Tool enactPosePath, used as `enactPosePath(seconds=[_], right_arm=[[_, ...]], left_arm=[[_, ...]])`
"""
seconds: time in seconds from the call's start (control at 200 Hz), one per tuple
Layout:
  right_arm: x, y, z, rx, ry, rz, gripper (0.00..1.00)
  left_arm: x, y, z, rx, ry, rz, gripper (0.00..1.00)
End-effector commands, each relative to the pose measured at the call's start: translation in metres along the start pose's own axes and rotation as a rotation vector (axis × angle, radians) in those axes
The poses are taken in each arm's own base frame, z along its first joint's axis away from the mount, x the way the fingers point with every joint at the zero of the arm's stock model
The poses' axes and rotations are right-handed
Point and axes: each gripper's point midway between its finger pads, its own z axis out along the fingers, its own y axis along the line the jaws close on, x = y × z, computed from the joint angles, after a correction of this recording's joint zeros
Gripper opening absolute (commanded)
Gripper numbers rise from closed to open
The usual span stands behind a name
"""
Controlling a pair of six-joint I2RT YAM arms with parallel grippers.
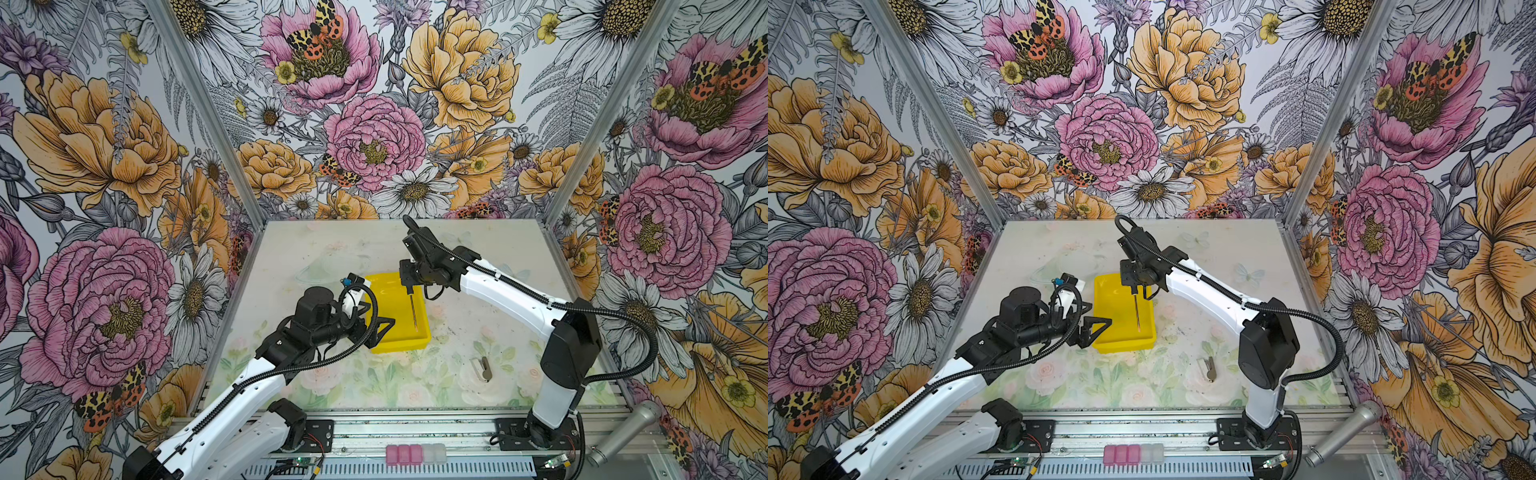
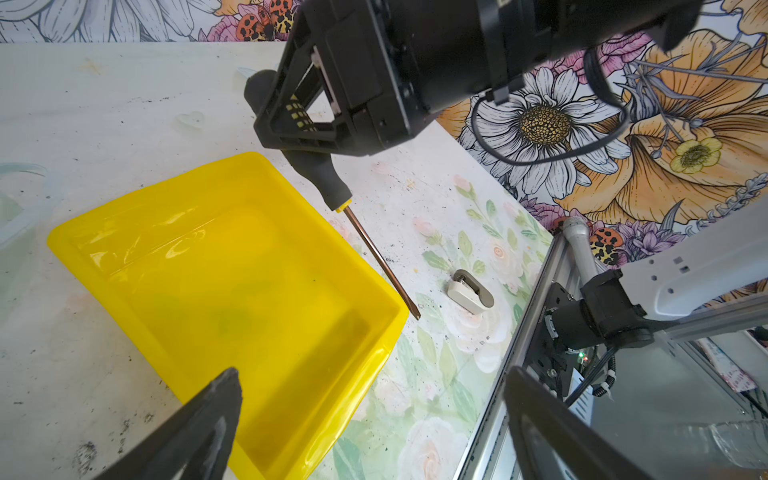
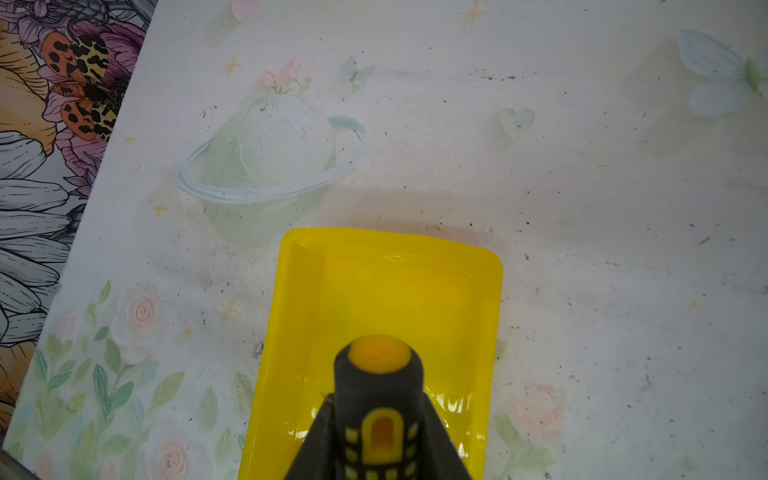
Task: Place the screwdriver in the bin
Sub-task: 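Carry the screwdriver with the right gripper over the yellow bin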
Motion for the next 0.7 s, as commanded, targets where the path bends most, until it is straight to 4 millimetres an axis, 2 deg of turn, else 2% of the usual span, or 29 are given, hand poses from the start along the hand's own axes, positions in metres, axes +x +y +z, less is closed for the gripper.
enactPosePath(seconds=[0.0, 0.24, 0.42, 0.58, 0.696], right_arm=[[-0.014, 0.015, -0.003, -0.037, -0.03, -0.021, 0.0], [-0.016, 0.031, 0.009, -0.081, -0.007, -0.048, 0.0], [-0.013, 0.041, 0.027, -0.11, 0.027, -0.046, 0.0], [-0.006, 0.044, 0.042, -0.114, 0.058, -0.04, 0.0], [-0.005, 0.044, 0.045, -0.116, 0.06, -0.036, 0.0]], left_arm=[[-0.009, -0.003, -0.005, -0.004, -0.044, 0.016, 0.99], [-0.01, -0.004, -0.007, -0.008, -0.055, 0.023, 0.99], [-0.009, -0.001, -0.006, -0.022, -0.046, 0.019, 0.99], [-0.008, 0.003, -0.006, -0.035, -0.052, 0.017, 0.99], [-0.006, 0.003, -0.005, -0.03, -0.045, 0.013, 0.99]])
